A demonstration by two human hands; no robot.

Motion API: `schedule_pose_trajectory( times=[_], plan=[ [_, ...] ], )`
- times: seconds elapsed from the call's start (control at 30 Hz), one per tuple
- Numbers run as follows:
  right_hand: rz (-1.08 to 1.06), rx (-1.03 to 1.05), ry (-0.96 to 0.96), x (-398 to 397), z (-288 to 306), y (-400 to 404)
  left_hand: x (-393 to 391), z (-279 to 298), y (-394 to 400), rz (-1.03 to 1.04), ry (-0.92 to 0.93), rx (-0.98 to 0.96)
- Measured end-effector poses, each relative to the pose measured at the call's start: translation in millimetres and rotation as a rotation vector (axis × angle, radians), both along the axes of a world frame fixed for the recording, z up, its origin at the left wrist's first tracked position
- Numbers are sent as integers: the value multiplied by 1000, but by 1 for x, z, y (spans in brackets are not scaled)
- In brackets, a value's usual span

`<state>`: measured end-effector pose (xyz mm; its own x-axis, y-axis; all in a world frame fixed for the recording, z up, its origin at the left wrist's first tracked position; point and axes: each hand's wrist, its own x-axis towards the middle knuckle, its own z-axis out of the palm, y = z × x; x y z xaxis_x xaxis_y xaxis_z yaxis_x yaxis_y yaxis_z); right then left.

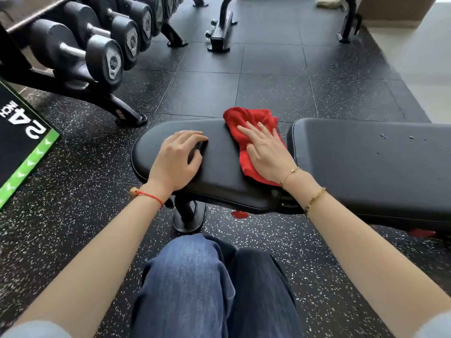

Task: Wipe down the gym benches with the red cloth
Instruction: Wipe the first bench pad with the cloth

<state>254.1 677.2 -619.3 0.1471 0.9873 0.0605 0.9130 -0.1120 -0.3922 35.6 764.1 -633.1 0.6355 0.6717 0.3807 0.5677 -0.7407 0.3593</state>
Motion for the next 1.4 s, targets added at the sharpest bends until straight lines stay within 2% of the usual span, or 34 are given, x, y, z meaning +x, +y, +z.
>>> schedule_pose_trajectory(
  times=[0.1, 0.17, 0.37, 0.57, 0.67, 0.83, 0.93, 1.03, 1.17, 1.27, 1.33, 1.4],
  plan=[
    [-36, -41, -60, -8, 4, 30, 0, -1, 1, -4, -9, 7],
    [14, -33, -115, -25, 4, 34, -1, -2, 0, 14, -17, -3],
    [144, 35, -156, -41, -3, -20, -3, -3, 1, 8, -18, -18],
    [-21, -1, -30, -4, 1, 5, -3, -1, -2, 33, -15, -34],
    [-30, 19, 27, -1, 5, 18, -2, 0, -3, 41, -9, -36],
    [60, 86, 198, 4, 11, -17, 3, 3, -9, 46, -40, -43],
    [-16, 165, 278, 18, 24, -42, 19, 10, -16, 18, -64, -40],
    [-96, 244, 268, 37, 42, -63, 48, 20, -26, -52, -53, -19],
    [-165, 349, 193, 57, 62, -93, 92, 25, -41, -153, 17, 16],
    [-201, 383, -46, 72, 70, -111, 120, 23, -50, -188, 26, 32],
    [-201, 291, -255, 78, 64, -117, 134, 21, -54, -200, 24, 35],
    [-187, 143, -333, 78, 46, -120, 143, 17, -57, -199, 41, 36]
  ],
)
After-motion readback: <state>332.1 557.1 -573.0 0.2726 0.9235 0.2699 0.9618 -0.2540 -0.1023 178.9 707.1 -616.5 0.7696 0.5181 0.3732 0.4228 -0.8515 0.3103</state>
